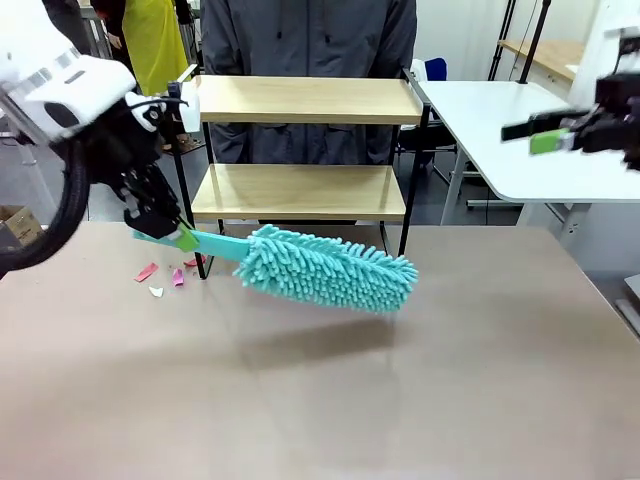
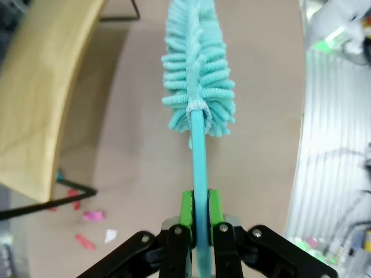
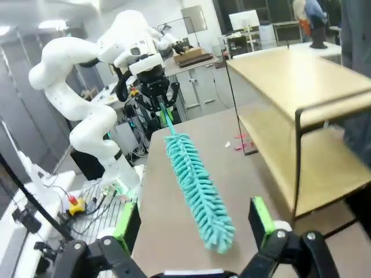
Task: Clean the shelf.
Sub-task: Hand the Duster back to the human.
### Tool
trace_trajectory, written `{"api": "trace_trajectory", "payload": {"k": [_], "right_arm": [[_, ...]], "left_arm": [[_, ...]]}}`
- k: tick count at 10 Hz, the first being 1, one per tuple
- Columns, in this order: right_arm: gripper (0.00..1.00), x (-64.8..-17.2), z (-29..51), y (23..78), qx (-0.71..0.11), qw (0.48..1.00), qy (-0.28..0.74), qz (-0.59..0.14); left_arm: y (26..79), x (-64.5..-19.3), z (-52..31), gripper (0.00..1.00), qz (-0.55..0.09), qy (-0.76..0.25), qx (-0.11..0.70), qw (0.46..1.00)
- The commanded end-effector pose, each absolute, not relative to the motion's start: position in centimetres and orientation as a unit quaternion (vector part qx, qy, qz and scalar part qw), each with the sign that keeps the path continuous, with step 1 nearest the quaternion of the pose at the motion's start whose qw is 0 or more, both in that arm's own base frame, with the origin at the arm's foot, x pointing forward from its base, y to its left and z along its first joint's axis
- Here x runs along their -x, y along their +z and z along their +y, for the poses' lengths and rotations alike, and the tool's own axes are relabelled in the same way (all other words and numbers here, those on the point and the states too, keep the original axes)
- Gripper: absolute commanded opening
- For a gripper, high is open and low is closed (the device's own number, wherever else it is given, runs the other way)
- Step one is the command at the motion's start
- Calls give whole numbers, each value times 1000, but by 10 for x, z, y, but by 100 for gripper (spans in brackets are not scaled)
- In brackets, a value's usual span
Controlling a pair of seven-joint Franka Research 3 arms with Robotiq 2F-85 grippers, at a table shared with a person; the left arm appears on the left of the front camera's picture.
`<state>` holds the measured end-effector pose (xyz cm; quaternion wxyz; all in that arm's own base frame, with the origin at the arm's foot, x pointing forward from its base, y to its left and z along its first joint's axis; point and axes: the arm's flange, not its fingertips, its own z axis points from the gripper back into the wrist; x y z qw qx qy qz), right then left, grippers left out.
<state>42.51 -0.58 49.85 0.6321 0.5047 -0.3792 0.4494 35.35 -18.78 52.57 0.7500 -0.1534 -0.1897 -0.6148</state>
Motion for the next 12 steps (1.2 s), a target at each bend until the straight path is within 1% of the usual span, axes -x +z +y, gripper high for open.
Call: {"api": "trace_trajectory", "payload": {"k": [1, 3, 4, 5, 6, 8, 9, 10, 11, 12], "right_arm": [[100, -414, 16, 455, -488, 629, 433, -423], [100, -406, 29, 410, -459, 585, 452, -493], [100, -411, 26, 402, -451, 573, 449, -516], [100, -403, 21, 422, -473, 623, 444, -437], [100, -403, 21, 422, -473, 623, 444, -437], [100, -403, 21, 422, -473, 623, 444, -437], [100, -403, 21, 422, -473, 623, 444, -437], [100, -403, 24, 414, -469, 615, 452, -445], [100, -404, 28, 407, -469, 607, 455, -452], [100, -407, 34, 397, -473, 598, 453, -462]], "left_arm": [[512, -361, -188, 13, -220, -624, 198, 723], [506, -364, -194, 13, -222, -623, 213, 719], [505, -361, -195, 13, -216, -627, 217, 716], [509, -360, -195, 13, -152, -660, 189, 711], [507, -361, -197, 13, -207, -620, 203, 729], [507, -361, -197, 13, -207, -620, 203, 729], [504, -360, -198, 13, -188, -629, 199, 727], [491, -376, -203, 13, -229, -613, 267, 707], [484, -381, -202, 13, -242, -601, 279, 709], [476, -382, -199, 13, -268, -595, 294, 698]]}}
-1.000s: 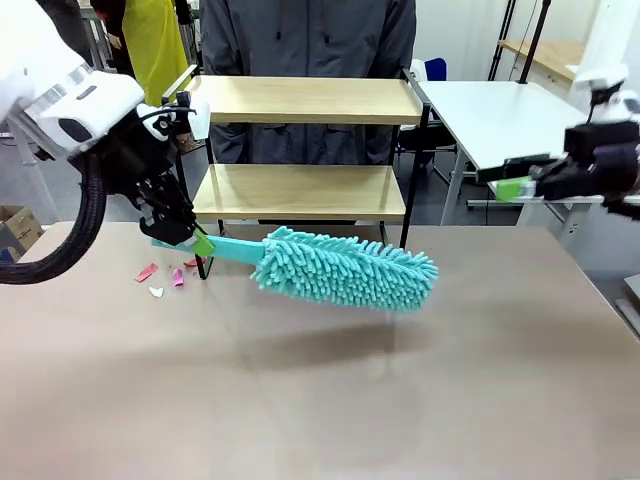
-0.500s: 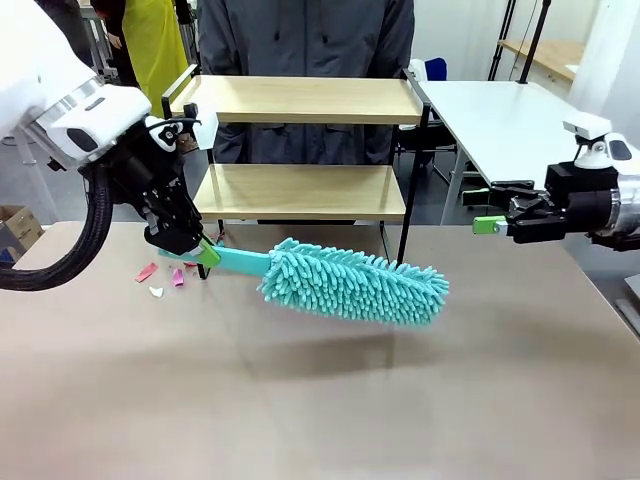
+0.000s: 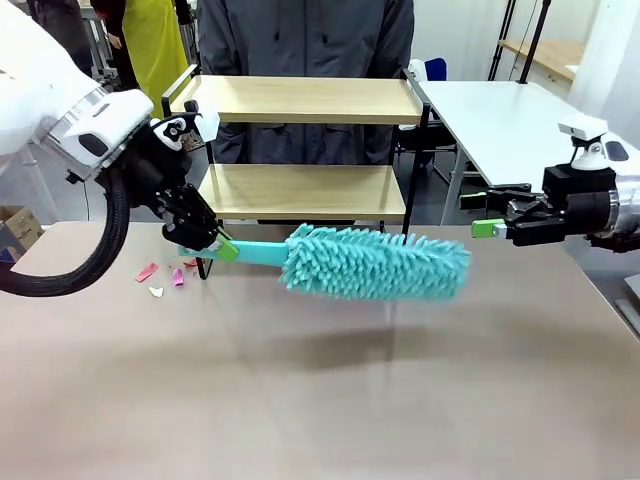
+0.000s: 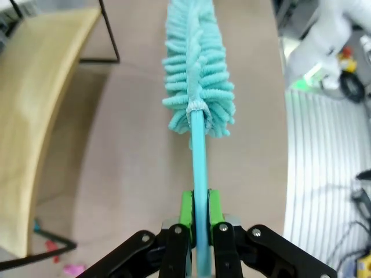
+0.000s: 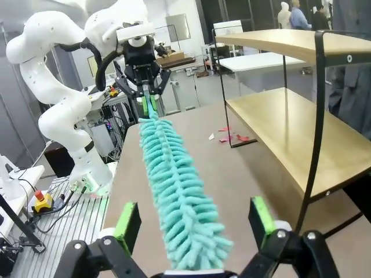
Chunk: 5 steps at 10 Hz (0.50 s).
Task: Clean the shelf.
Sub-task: Hand the Duster back to the human.
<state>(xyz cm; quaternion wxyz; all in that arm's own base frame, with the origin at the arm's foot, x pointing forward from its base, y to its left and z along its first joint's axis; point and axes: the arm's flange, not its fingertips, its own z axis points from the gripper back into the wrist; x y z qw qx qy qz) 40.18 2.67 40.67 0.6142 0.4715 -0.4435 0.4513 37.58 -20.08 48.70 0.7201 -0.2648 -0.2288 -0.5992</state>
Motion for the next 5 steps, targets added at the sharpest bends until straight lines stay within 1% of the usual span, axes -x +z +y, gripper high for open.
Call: {"api": "trace_trajectory", "payload": {"k": [1, 4, 5], "right_arm": [[100, -410, 40, 386, -472, 595, 452, -468], [100, -413, 36, 365, -465, 561, 434, -530], [100, -414, 35, 363, -468, 553, 434, -536]], "left_arm": [[470, -380, -196, 13, -284, -591, 301, 693], [452, -383, -187, 13, -285, -590, 319, 685], [449, -383, -186, 13, -285, -590, 320, 684]]}}
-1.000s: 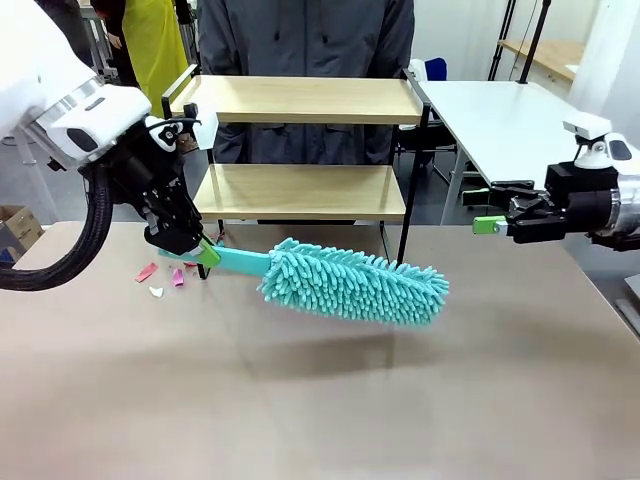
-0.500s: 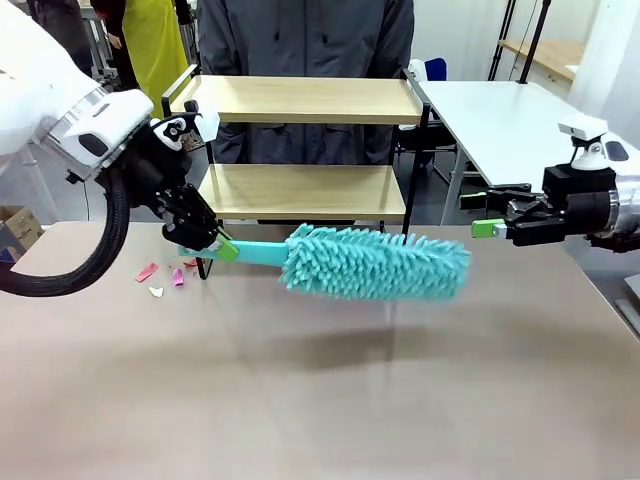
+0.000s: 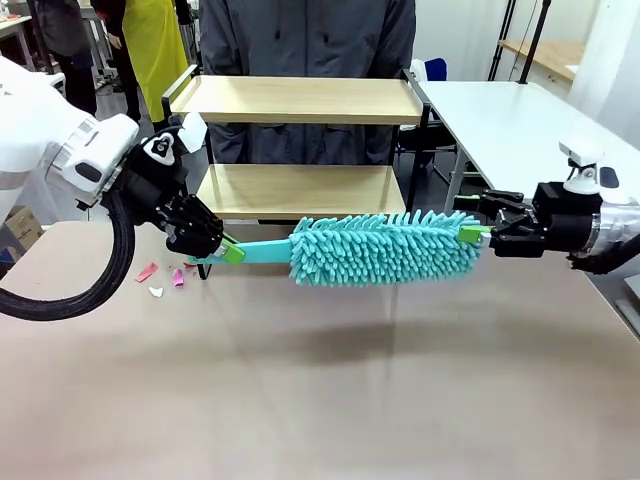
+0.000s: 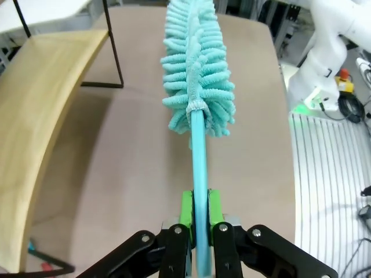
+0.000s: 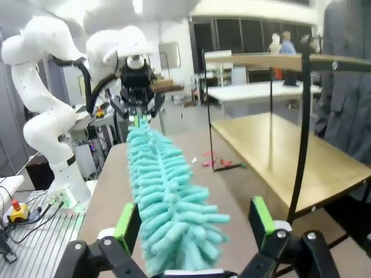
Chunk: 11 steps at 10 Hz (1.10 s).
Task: Clean the shelf.
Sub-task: Hand the Duster back to the human.
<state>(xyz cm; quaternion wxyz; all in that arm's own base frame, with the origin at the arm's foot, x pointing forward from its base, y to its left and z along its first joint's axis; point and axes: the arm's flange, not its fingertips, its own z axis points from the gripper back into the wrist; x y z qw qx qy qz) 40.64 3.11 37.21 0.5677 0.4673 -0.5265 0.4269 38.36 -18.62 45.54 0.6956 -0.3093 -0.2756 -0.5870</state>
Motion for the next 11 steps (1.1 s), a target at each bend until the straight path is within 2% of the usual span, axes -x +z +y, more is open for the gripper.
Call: {"api": "trace_trajectory", "payload": {"k": [1, 2, 3, 4, 7, 8, 11], "right_arm": [[100, -417, 36, 361, -477, 548, 434, -533], [100, -419, 37, 359, -486, 544, 434, -529], [100, -420, 39, 356, -487, 571, 422, -508], [100, -408, 33, 361, -488, 548, 419, -536], [100, -408, 33, 361, -488, 548, 419, -536], [100, -411, 38, 343, -505, 556, 413, -514], [100, -411, 38, 341, -507, 558, 410, -513]], "left_arm": [[449, -384, -185, 13, -287, -590, 317, 685], [450, -385, -185, 13, -290, -590, 313, 685], [451, -383, -184, 13, -294, -586, 311, 688], [450, -385, -184, 13, -271, -589, 307, 697], [450, -385, -184, 13, -269, -589, 302, 699], [451, -387, -181, 13, -291, -580, 297, 700], [451, -386, -173, 13, -310, -595, 294, 680]]}}
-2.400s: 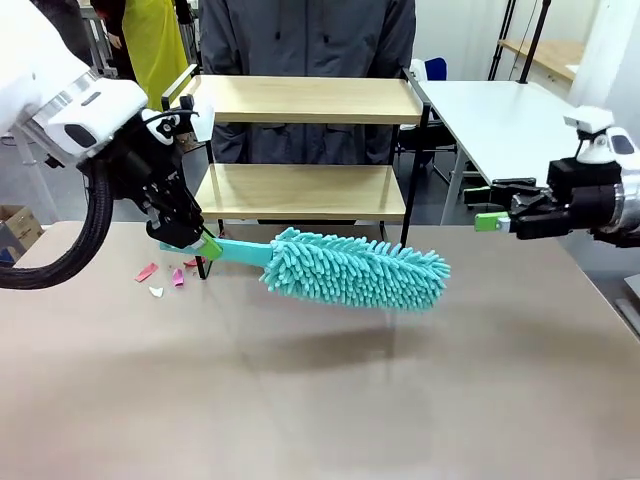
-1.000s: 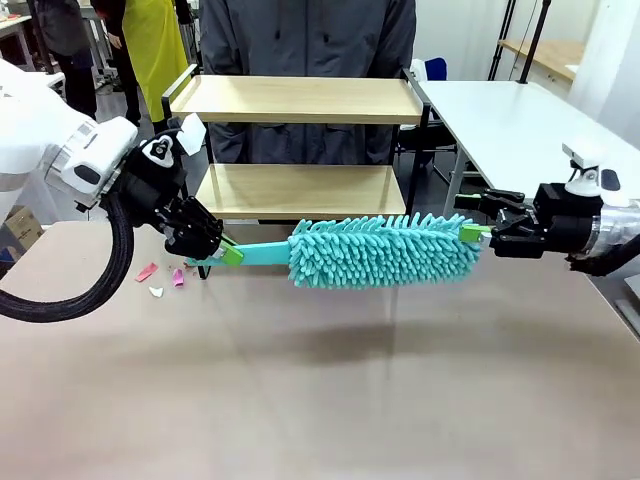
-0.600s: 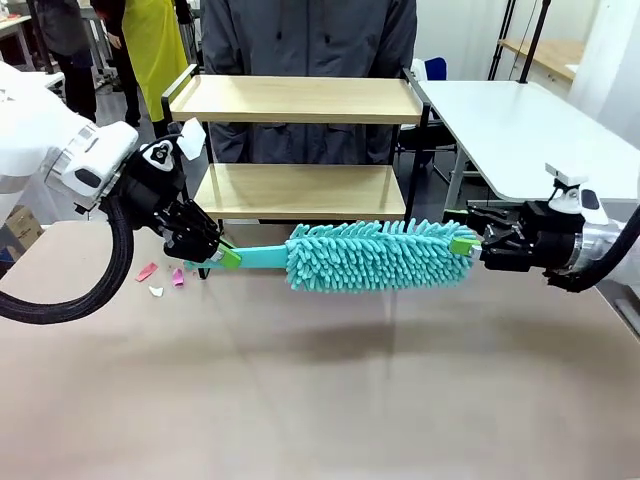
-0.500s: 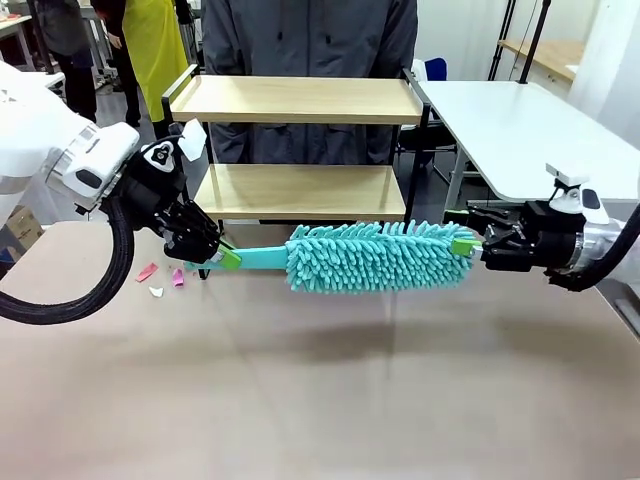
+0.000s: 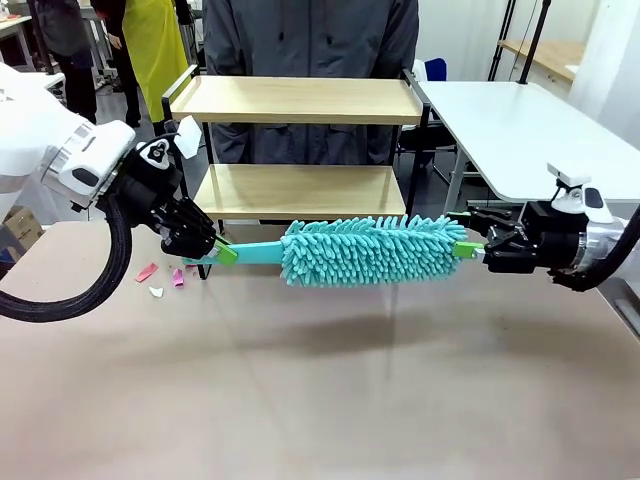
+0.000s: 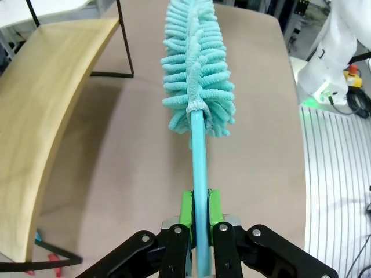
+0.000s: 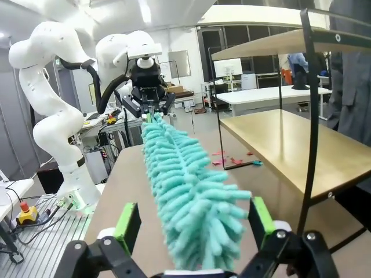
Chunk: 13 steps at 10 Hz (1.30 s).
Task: Clean the shelf.
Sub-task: Hand the Duster back to the human.
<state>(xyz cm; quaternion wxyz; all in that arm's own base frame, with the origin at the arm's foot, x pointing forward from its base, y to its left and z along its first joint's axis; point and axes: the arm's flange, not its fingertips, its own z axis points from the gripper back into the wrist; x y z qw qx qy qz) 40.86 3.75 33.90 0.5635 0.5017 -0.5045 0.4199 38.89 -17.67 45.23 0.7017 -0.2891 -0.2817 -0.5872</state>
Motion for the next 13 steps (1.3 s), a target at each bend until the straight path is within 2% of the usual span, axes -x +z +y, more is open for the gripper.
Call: {"api": "trace_trajectory", "payload": {"k": [1, 5, 10, 13], "right_arm": [[100, -410, 40, 338, -510, 559, 411, -509], [100, -416, 52, 327, -530, 553, 409, -496], [100, -416, 78, 325, -566, 519, 408, -494], [100, -419, 96, 325, -577, 517, 422, -471]], "left_arm": [[449, -385, -171, 13, -312, -597, 301, 675], [444, -390, -168, 13, -325, -610, 320, 648], [448, -390, -171, 13, -307, -611, 307, 663], [448, -390, -171, 13, -307, -611, 307, 663]]}}
